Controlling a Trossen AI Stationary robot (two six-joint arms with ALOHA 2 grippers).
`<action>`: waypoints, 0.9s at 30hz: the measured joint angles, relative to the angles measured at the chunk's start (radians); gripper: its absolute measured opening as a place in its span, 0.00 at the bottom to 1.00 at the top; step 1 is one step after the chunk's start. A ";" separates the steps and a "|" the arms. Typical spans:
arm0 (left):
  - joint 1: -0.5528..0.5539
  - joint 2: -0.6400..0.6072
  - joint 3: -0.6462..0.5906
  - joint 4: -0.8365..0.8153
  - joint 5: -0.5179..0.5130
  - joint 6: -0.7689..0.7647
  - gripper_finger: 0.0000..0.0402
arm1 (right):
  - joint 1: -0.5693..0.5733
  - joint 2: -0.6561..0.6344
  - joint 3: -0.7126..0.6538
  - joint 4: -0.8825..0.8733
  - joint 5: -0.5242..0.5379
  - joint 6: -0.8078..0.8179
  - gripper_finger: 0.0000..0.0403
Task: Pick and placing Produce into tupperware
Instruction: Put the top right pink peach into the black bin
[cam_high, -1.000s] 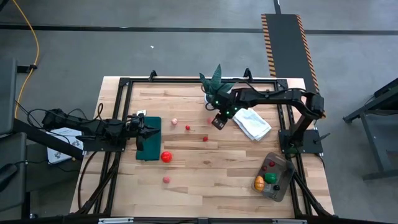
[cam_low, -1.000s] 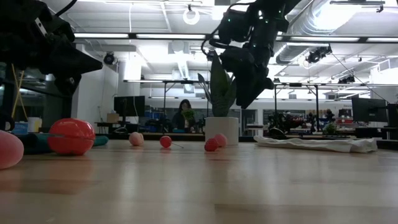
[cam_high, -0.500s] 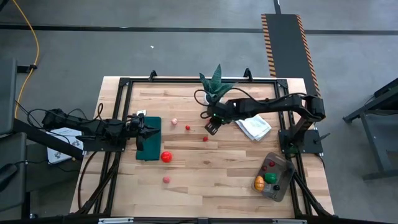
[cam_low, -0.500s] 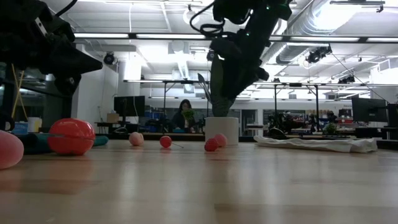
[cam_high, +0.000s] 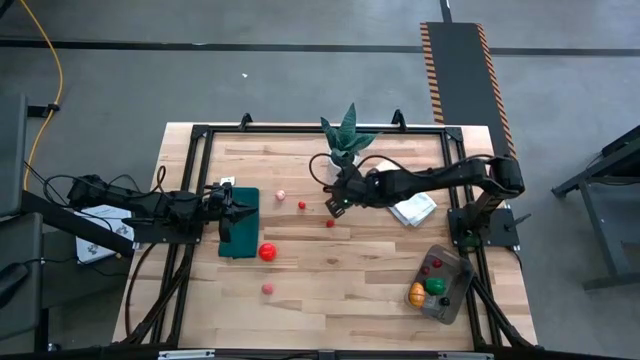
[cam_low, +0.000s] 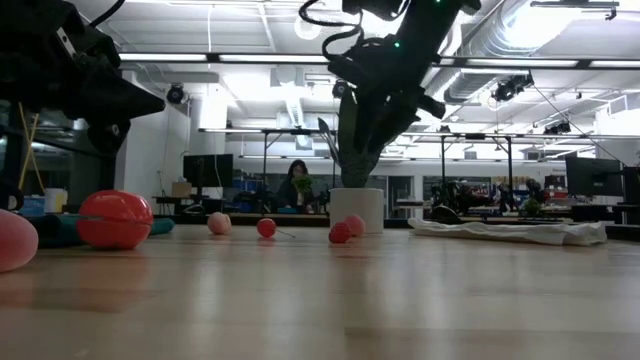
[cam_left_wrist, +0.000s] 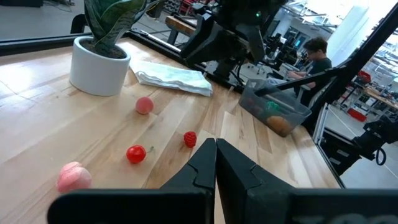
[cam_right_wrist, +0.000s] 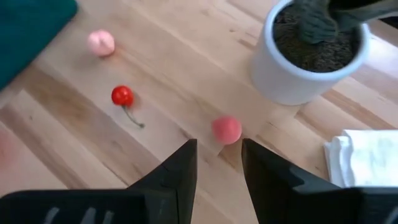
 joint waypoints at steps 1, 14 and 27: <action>0.000 0.000 0.000 0.000 0.000 -0.001 0.00 | 0.008 0.000 -0.001 0.001 0.017 0.018 0.29; 0.000 0.000 0.000 -0.002 0.042 -0.006 0.00 | 0.099 0.000 -0.093 0.050 0.176 0.276 0.29; 0.000 0.000 0.000 -0.003 0.043 -0.005 0.00 | 0.109 0.008 -0.094 0.082 0.320 0.354 0.30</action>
